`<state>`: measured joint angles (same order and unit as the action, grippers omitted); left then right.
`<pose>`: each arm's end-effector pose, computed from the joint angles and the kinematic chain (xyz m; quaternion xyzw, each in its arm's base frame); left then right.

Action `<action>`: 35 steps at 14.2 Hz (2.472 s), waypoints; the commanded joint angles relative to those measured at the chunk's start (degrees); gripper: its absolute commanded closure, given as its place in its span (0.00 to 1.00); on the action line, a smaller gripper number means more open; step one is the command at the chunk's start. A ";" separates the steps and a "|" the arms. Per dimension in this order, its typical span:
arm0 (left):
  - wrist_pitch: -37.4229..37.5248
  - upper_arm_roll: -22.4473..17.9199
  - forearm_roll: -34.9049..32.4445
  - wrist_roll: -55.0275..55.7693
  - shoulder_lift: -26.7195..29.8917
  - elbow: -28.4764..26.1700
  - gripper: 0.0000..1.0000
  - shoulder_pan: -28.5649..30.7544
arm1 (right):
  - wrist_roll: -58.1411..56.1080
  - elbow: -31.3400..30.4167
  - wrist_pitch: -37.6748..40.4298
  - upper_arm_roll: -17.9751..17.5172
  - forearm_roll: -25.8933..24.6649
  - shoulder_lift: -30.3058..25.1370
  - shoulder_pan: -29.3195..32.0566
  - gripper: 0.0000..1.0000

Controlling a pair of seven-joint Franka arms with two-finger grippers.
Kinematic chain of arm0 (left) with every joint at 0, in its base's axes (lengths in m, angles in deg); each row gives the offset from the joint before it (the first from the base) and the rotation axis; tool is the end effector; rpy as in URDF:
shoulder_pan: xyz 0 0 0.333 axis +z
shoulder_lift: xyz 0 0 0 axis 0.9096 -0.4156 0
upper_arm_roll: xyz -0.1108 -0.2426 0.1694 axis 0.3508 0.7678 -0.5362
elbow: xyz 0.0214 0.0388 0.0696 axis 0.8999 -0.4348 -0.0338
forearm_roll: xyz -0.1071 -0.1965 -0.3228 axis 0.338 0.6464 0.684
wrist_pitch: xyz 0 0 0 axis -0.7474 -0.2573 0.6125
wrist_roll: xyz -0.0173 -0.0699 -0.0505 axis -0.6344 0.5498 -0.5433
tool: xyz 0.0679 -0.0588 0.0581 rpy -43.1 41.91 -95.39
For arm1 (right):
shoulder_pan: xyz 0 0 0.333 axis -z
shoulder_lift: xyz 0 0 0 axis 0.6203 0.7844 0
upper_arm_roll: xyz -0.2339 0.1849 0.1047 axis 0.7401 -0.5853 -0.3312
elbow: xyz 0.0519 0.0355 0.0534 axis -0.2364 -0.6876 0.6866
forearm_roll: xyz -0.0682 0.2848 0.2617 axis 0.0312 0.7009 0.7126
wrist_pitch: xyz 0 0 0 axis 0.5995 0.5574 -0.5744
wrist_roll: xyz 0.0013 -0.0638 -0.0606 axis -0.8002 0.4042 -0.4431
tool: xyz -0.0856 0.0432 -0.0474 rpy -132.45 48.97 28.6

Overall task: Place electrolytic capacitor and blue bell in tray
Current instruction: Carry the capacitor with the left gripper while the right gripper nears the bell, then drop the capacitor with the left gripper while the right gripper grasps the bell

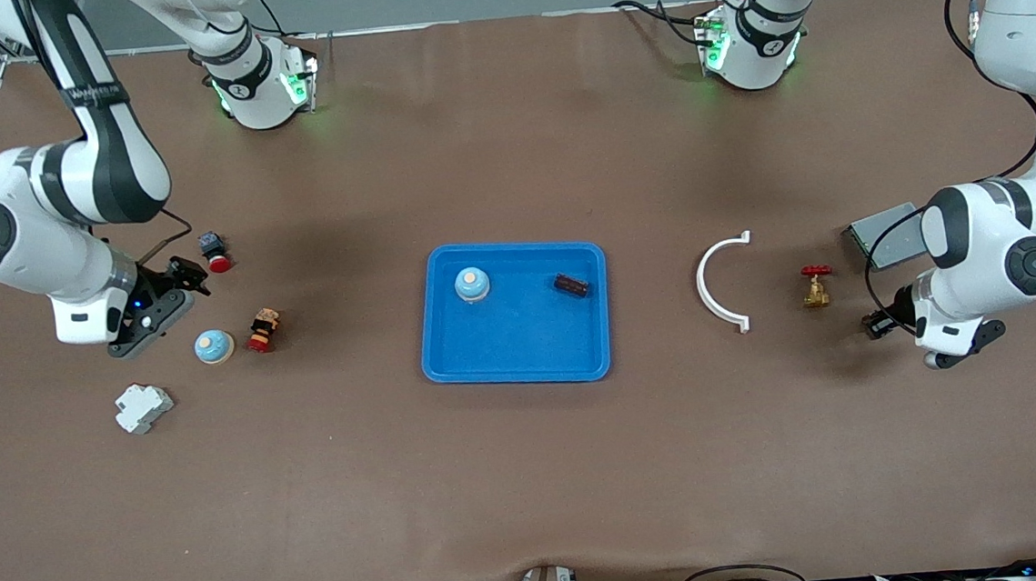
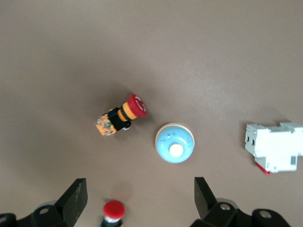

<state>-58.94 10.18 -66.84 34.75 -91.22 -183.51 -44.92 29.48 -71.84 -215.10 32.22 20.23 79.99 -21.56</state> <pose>0.6184 0.0955 0.1933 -0.9740 -0.2224 0.0390 0.0175 0.5505 -0.0250 0.3218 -0.9313 -0.3628 0.0311 0.0138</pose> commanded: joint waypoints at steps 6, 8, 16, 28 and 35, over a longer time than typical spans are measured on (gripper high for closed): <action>8.15 13.59 0.44 20.11 5.52 3.18 1.00 -0.13 | -3.25 6.47 -3.53 -1.08 -6.72 11.30 2.30 0.00; 11.31 16.52 -0.17 27.88 5.25 6.08 1.00 -2.49 | -3.25 8.05 -3.62 -1.08 -7.42 13.59 2.03 0.00; 12.20 16.26 0.27 51.62 -2.64 18.73 1.00 -22.96 | -3.33 9.47 -3.71 -1.08 -12.35 17.99 2.47 0.00; 9.22 7.74 0.36 70.45 -14.34 29.03 1.00 -43.19 | -3.33 8.06 -3.53 -1.08 -12.35 19.40 3.35 0.00; 9.04 6.15 0.09 70.10 -15.75 28.95 0.93 -43.73 | -3.33 7.97 -3.71 -1.08 -12.35 20.72 3.44 0.00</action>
<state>-50.09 16.81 -66.66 104.45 -106.17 -156.40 -88.06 26.58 -63.85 -218.65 32.13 9.30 100.03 -19.51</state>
